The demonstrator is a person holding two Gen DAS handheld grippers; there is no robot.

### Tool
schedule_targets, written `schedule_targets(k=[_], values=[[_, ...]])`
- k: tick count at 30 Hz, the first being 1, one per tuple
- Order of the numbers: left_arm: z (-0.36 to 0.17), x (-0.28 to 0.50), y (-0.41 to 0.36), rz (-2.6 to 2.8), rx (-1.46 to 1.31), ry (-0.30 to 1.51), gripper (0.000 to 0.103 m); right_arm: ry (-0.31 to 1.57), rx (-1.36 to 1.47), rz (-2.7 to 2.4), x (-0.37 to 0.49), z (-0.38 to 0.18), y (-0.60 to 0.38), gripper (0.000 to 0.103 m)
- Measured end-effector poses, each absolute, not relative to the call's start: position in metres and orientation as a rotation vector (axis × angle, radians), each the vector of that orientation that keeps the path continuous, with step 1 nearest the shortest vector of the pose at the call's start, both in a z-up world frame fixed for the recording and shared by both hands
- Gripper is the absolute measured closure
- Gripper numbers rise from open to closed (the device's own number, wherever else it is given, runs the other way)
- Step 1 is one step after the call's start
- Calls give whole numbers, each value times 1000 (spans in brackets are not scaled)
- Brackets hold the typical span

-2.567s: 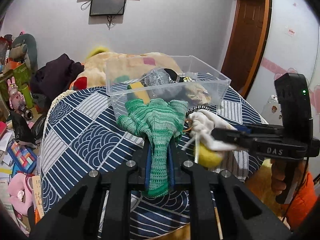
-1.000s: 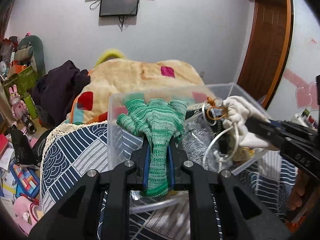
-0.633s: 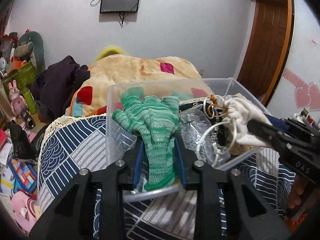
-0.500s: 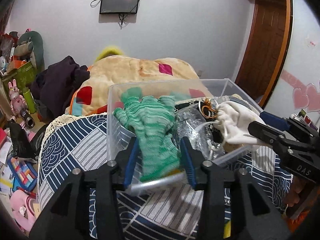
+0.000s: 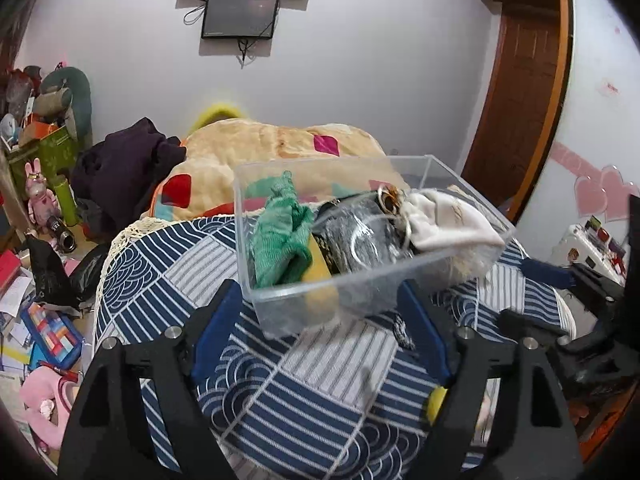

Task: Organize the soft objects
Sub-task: 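Lower the pouch and the green glove into the clear box and release both, then grasp the beaded strap with the right tool while the left tool grasps the yellow ball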

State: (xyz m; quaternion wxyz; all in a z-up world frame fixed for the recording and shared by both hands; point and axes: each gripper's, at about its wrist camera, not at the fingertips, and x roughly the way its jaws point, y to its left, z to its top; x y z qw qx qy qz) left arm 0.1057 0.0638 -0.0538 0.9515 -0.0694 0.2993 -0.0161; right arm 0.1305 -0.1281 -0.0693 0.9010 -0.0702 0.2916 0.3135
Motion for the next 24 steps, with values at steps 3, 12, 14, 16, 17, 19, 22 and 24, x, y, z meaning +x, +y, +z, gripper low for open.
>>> schedule_targets(k=[3, 12, 14, 16, 17, 19, 22, 24], values=[[-60, 95, 59, -32, -115, 626, 22, 653, -171, 663, 138, -80, -119, 16], [-84, 80, 51, -32, -91, 685, 19, 844, -227, 750, 165, -108, -91, 36], [-88, 78, 51, -45, -111, 699, 19, 843, -255, 759, 167, -112, -88, 43], [-91, 76, 49, -53, -127, 710, 19, 843, -261, 760, 170, -111, -90, 70], [-93, 76, 48, -56, -134, 714, 19, 845, -256, 764, 170, -111, -90, 74], [-93, 75, 44, -67, -144, 718, 19, 837, -239, 763, 167, -111, -95, 88], [-92, 74, 34, -96, -153, 715, 19, 805, -221, 740, 158, -110, -106, 91], [-90, 73, 27, -119, -149, 715, 19, 778, -193, 722, 152, -107, -116, 91]])
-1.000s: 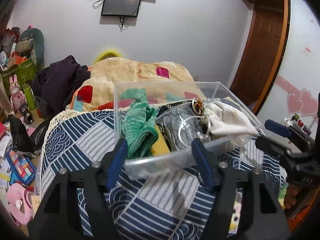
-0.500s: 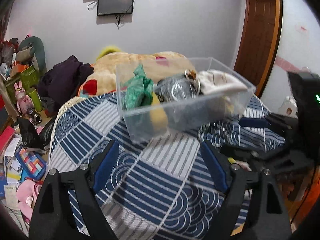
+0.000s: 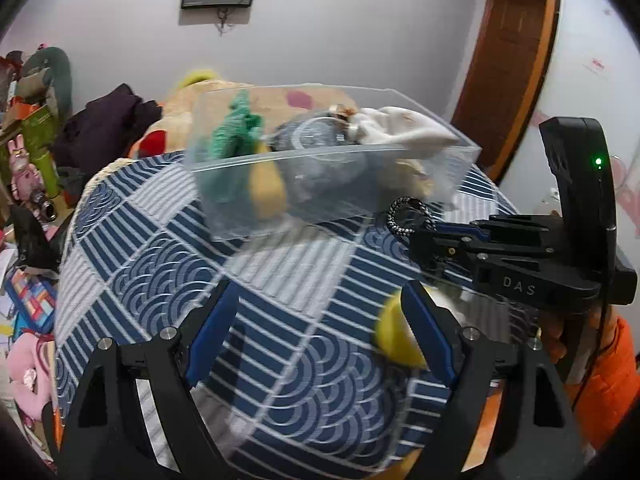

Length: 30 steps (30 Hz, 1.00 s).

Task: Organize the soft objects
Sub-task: 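Grasp the beaded strap with the right tool while the left tool grasps the yellow ball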

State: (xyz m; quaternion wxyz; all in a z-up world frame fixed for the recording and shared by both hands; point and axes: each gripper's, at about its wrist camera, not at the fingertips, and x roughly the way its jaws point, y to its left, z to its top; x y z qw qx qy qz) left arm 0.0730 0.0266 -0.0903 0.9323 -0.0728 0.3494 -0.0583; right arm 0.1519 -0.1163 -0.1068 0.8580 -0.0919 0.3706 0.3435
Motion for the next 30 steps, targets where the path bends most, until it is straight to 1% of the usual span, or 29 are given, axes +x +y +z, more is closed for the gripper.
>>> schedule_targets(k=[5, 13, 15, 16, 17, 18, 20, 23, 30], values=[[-94, 74, 2, -165, -123, 730, 19, 733, -136, 694, 139, -95, -136, 91], [-103, 79, -19, -225, -182, 751, 19, 700, -90, 662, 127, -86, -159, 91], [-105, 80, -23, -241, -189, 754, 24, 700, -73, 657, 126, -87, -163, 91], [-106, 81, -27, -259, -195, 758, 30, 701, -69, 656, 126, -87, -164, 91], [-107, 81, -28, -275, -200, 763, 39, 701, -64, 655, 125, -88, -166, 91], [-108, 80, -30, -299, -212, 766, 44, 700, -60, 652, 125, -88, -167, 91], [-106, 80, -32, -330, -229, 759, 65, 700, -55, 650, 124, -87, -171, 91], [-101, 77, -31, -320, -222, 733, 67, 693, -55, 650, 123, -85, -173, 91], [-81, 74, -9, -253, -226, 667, 67, 638, -70, 666, 120, -69, -165, 91]])
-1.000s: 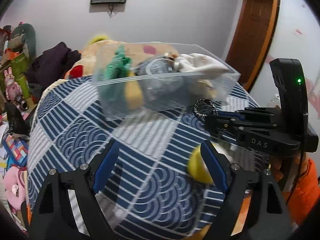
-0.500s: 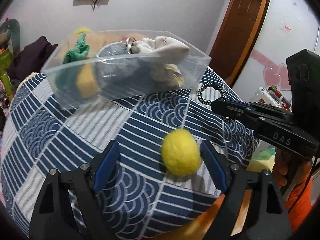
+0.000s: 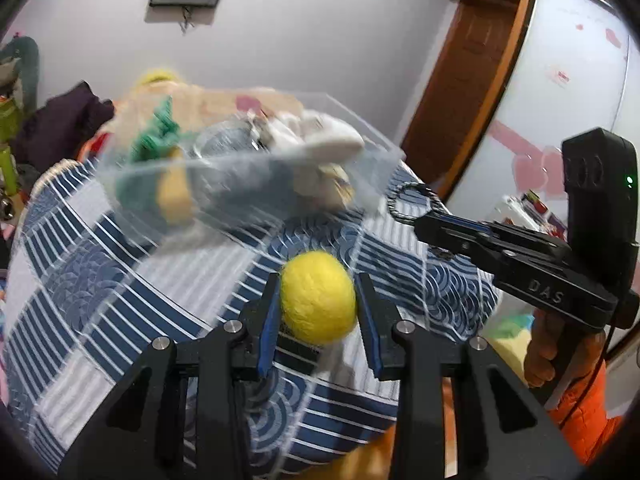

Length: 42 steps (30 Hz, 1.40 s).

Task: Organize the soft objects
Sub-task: 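Grasp the beaded strap with the right tool while the left tool grasps the yellow ball, then drop the beaded strap and yellow ball into the clear box, opening both tools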

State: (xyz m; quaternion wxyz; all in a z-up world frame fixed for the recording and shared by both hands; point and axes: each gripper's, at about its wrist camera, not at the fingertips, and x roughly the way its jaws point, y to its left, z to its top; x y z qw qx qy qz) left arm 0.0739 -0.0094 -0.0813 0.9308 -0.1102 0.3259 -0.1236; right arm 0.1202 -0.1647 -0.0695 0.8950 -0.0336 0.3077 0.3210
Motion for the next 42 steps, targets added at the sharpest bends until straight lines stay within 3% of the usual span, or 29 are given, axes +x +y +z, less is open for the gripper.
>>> schedule_targets(k=[15, 30, 33, 38, 40, 42], values=[[-21, 99, 42, -58, -166, 483, 67, 466, -58, 638, 153, -14, -148, 91], [-54, 156, 44, -2, -88, 594, 67, 658, -155, 601, 207, -53, -113, 91], [-60, 158, 49, -10, -122, 626, 62, 682, -153, 604, 208, -54, -116, 91], [-58, 150, 51, 0, -131, 611, 44, 688, -141, 593, 205, -50, -123, 77], [-54, 145, 51, -3, -139, 602, 43, 670, -129, 598, 200, -47, -128, 56], [-49, 138, 51, -14, -146, 590, 43, 638, -109, 611, 191, -42, -134, 45]])
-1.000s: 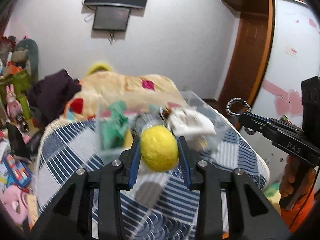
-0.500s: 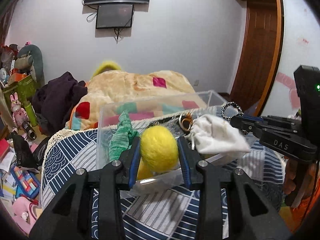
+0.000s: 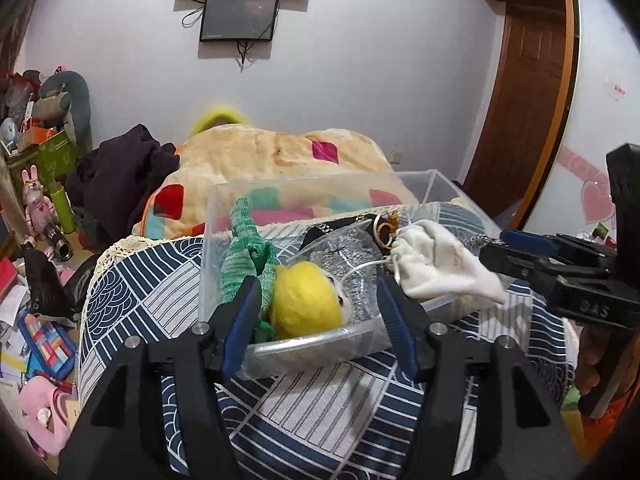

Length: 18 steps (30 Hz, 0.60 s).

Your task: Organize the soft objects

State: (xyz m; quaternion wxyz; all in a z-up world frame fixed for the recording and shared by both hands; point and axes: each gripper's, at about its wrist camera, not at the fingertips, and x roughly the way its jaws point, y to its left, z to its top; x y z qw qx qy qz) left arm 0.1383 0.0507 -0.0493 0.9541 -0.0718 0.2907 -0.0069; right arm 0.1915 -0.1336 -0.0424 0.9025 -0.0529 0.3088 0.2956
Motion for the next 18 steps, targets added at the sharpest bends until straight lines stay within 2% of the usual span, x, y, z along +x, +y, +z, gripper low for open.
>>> schedule_targets(k=[13, 15, 18], values=[[6, 71, 39, -33, -94, 431, 41, 426, -65, 635, 136, 12, -155, 44], [15, 60, 35, -41, -87, 400, 39, 382, -38, 644, 124, 21, -161, 44], [26, 44, 29, -46, -86, 355, 27, 332, -20, 656, 108, 32, -165, 42]])
